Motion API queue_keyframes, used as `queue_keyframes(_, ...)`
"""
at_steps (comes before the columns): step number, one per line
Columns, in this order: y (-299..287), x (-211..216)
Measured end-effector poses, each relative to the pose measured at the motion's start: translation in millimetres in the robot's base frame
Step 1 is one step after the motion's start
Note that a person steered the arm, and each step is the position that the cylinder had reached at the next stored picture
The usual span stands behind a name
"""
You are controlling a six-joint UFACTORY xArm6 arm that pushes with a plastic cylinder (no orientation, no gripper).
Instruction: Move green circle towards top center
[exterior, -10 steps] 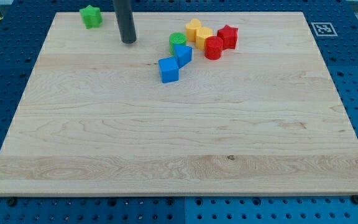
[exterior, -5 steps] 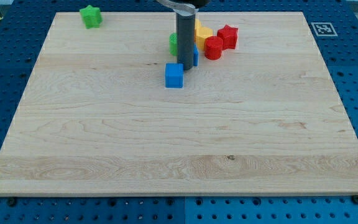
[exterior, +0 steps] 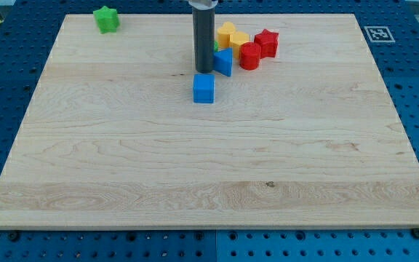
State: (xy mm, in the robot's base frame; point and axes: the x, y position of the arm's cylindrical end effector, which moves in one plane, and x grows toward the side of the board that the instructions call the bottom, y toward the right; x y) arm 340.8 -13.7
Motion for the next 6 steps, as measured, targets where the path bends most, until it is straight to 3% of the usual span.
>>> queue_keyframes(4,1,-76)
queue_keyframes(6,1,-91)
